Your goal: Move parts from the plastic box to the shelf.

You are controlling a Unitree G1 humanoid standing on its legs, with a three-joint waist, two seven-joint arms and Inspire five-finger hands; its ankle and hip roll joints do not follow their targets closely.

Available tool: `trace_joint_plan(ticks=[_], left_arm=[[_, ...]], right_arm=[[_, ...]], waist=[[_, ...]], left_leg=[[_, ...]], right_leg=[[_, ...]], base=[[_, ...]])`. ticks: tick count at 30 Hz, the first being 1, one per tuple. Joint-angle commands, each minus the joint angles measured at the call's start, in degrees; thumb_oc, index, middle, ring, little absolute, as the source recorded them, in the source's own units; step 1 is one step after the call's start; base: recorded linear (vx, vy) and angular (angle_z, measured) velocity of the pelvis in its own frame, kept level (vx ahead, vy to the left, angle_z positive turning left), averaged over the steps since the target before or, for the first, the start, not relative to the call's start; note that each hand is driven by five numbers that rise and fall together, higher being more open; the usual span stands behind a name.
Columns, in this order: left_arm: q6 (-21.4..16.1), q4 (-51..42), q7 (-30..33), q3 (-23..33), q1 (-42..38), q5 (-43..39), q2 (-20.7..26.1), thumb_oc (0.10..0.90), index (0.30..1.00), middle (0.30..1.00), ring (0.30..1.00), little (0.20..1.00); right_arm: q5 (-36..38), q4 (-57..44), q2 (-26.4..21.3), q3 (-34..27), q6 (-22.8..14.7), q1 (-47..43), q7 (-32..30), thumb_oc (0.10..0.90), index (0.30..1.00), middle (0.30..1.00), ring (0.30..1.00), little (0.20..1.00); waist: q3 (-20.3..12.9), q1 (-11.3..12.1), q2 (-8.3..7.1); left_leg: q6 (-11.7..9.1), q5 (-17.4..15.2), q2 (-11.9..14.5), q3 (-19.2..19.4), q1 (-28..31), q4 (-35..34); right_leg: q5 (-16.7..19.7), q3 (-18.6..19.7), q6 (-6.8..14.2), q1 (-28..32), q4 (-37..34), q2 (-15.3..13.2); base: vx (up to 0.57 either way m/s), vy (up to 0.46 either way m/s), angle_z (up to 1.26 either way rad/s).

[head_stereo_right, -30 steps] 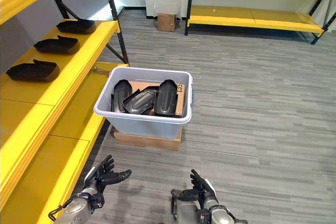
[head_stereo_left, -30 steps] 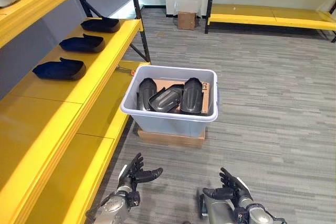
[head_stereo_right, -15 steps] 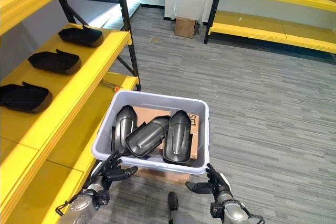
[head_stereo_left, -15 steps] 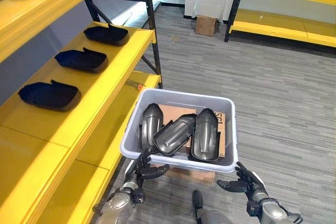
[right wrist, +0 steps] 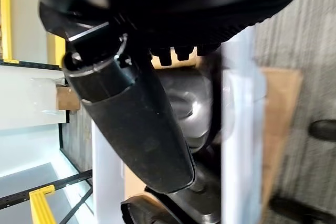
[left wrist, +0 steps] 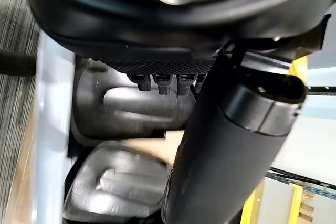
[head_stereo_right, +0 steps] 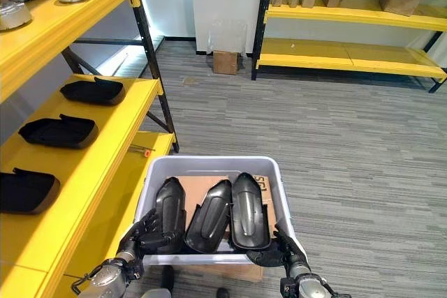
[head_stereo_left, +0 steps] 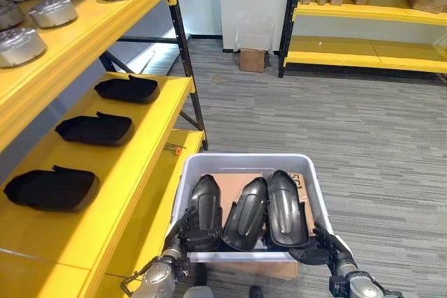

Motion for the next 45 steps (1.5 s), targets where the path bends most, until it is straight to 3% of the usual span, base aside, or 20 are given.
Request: trace_joint_plan(ticks=[1, 8, 12, 28, 32, 45], left_arm=[[-4.12, -4.81, 0.52, 1.33, -1.3, -0.04, 2.74, 0.9, 1.0, 1.0, 1.0, 1.0], [-4.29, -4.77, 0.96, 1.05, -1.71, -0.12, 3.97, 0.9, 1.0, 1.0, 1.0, 1.0], [-4.39, -4.79, 1.52, 1.35, -2.09, -0.76, 4.41, 0.9, 1.0, 1.0, 1.0, 1.0], [-4.51, -5.37, 1.32, 1.94, -1.82, -0.24, 4.44, 0.9, 1.0, 1.0, 1.0, 1.0], [-4.77, -5.65, 1.09, 2.64, -2.23, 0.48, 4.57, 0.9, 1.0, 1.0, 1.0, 1.0], [-6.55, -8.33, 0.8, 2.34, -3.39, 0.31, 6.1, 0.9, 1.0, 1.0, 1.0, 1.0]], right_arm=[[0.37, -4.88, 1.12, -1.79, -4.76, -1.42, 0.34, 0.9, 1.0, 1.0, 1.0, 1.0], [0.43, -4.81, 2.77, -2.13, -4.46, -1.89, -0.3, 0.9, 1.0, 1.0, 1.0, 1.0], [0.19, -5.31, 3.23, -1.72, -4.39, -3.14, -0.71, 0.9, 1.0, 1.0, 1.0, 1.0], [-4.07, -8.04, 1.65, -4.05, -5.17, -3.31, -2.33, 0.9, 1.0, 1.0, 1.0, 1.0], [-10.58, -10.69, -2.03, -7.85, -5.99, -5.08, -4.15, 0.9, 1.0, 1.0, 1.0, 1.0], [-25.87, -17.18, -12.82, -11.55, -7.75, -9.81, -6.32, 0.9, 1.0, 1.0, 1.0, 1.0]], waist=[[-3.27, 1.69, -3.64], [-4.94, 1.11, -3.11], [-5.39, 1.31, -3.68], [-5.76, 1.3, -4.31], [-5.4, 1.4, -4.7], [-2.0, 1.7, -5.33]], left_leg=[[0.02, 2.82, -0.44, 1.04, -2.88, -0.16], [1.93, -1.88, -3.54, 4.3, -0.59, -0.16], [3.22, -4.37, -4.88, 6.39, 0.89, -0.16], [3.29, -5.36, -5.12, 6.8, 1.65, -0.16], [3.25, -5.45, -5.08, 6.65, 1.0, -0.16], [3.4, -4.1, -5.48, 6.12, -5.64, -0.16]], right_leg=[[2.27, -4.22, 2.15, 1.36, -3.38, -2.72], [3.07, -3.33, 5.17, 1.49, -4.13, -7.33], [4.01, -2.09, 7.36, 1.07, -4.53, -9.28], [4.62, -2.87, 8.12, 1.93, -6.24, -10.28], [4.8, -3.87, 8.39, 1.97, -6.93, -10.65], [5.36, -5.75, 8.71, -2.59, -7.69, -11.45]], base=[[0.06, 0.104, -0.2], [0.09, 0.259, -0.08], [0.05, 0.155, -0.3], [0.01, 0.011, -0.02], [0.02, 0.003, 0.02], [-0.01, 0.002, 0.02]])
